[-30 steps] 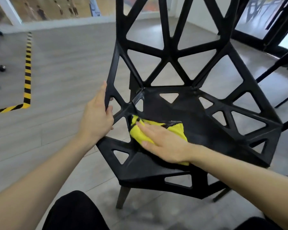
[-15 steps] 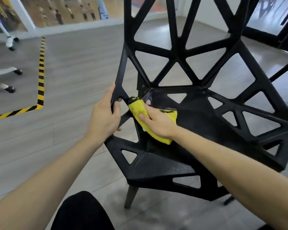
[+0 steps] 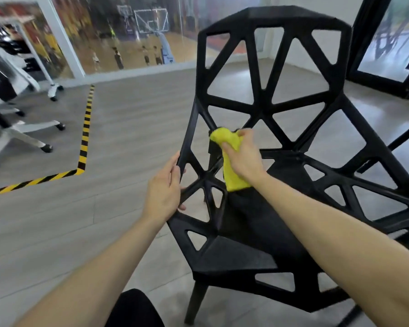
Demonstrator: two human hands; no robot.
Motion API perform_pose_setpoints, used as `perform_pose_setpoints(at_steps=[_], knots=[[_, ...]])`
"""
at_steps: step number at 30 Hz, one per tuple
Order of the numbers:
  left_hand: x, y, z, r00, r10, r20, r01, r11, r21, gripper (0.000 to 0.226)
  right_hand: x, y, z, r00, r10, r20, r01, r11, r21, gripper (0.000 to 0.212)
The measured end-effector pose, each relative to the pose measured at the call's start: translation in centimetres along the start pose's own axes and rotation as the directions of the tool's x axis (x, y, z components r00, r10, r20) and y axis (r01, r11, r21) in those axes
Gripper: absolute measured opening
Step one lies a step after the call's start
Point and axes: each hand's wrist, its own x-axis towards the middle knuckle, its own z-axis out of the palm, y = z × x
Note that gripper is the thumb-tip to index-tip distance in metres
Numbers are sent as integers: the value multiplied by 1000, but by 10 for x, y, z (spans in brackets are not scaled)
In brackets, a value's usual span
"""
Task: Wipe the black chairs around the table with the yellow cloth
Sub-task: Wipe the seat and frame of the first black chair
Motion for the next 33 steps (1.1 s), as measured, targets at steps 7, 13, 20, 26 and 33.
perform_pose_setpoints(at_steps=[7, 13, 20, 26, 33], knots=[[1, -3, 0, 999, 1, -53, -5, 998, -67, 42, 64, -95, 66, 989, -118, -84, 122, 991, 51, 42], [2, -5, -1, 995, 50, -83, -51, 999, -7, 22, -2, -60, 71, 894, -445, -55, 447, 894, 30, 35], [3, -6, -1, 996, 15, -87, -20, 998, -52, 21, 46, -85, 82, 949, -244, -202, 268, 958, 105, 36], [7, -12, -1, 996, 13, -93, -15, 1000, -16, 20, -59, -5, 42, 928, -343, 146, 352, 936, -33, 40], [5, -9, 0, 997, 5, -83, -9, 999, -52, 20, -47, 0, 44, 911, -336, 237, 388, 895, -222, 34]])
